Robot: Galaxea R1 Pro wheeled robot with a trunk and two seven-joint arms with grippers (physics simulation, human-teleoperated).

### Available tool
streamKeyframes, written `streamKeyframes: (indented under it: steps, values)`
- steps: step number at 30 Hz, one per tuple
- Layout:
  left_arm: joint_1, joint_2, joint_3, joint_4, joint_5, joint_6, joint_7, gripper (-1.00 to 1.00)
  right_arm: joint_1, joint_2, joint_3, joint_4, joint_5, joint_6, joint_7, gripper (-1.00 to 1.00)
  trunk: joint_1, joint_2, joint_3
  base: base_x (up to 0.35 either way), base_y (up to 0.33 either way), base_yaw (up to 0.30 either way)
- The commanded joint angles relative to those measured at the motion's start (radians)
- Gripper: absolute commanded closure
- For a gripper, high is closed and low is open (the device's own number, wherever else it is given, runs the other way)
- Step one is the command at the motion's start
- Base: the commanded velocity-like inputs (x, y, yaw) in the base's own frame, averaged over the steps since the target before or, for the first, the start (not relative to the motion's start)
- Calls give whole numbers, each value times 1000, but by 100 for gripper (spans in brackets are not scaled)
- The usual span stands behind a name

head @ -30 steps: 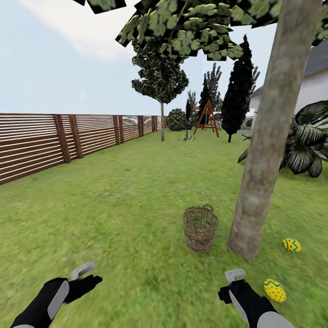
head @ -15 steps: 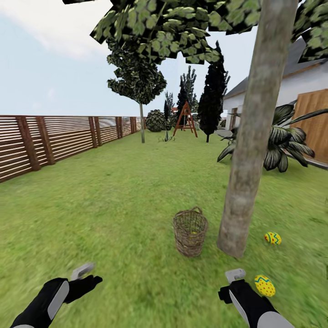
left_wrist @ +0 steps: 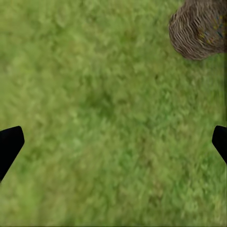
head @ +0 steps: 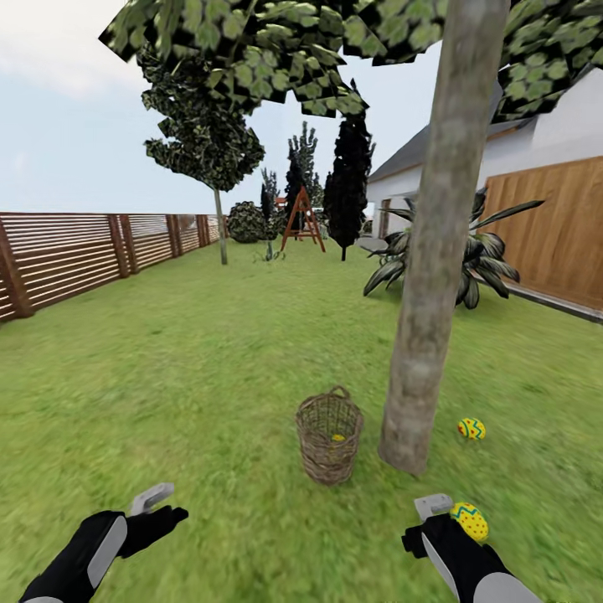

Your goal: Take the three Easter eggs out of the wicker basket on the lawn in the garden, then place them on the lawn next to a single tree (choose any tree) so that all three eggs are next to the same tree and none are left in the basket.

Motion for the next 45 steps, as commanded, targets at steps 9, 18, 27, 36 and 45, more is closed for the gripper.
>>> streamKeyframes:
  steps: [9, 18, 27, 36, 45]
  values:
    - [0, 0, 5, -1, 1, 6, -10, -100, -1, -1, 3, -1, 7, 7, 0, -100, 1, -1, -1, 54, 321, -299]
    - [0, 2, 7, -1, 0, 8, -10, -100, -1, -1, 3, -2, -32, 7, -1, -100, 1, -1, -1, 0, 343, -299]
    - [0, 3, 7, -1, 0, 9, -8, -100, -1, -2, 3, -3, -34, 7, -3, -100, 1, -1, -1, 58, 343, -298]
    - [0, 3, 8, -1, 0, 9, -5, -100, -1, -2, 4, -3, -34, 7, -5, -100, -34, 62, 27, 85, 343, -255]
    - [0, 154, 12, -17, 3, 33, -12, -100, -1, -3, 4, -4, -32, 7, -5, -100, -68, 125, 55, 93, 343, -31]
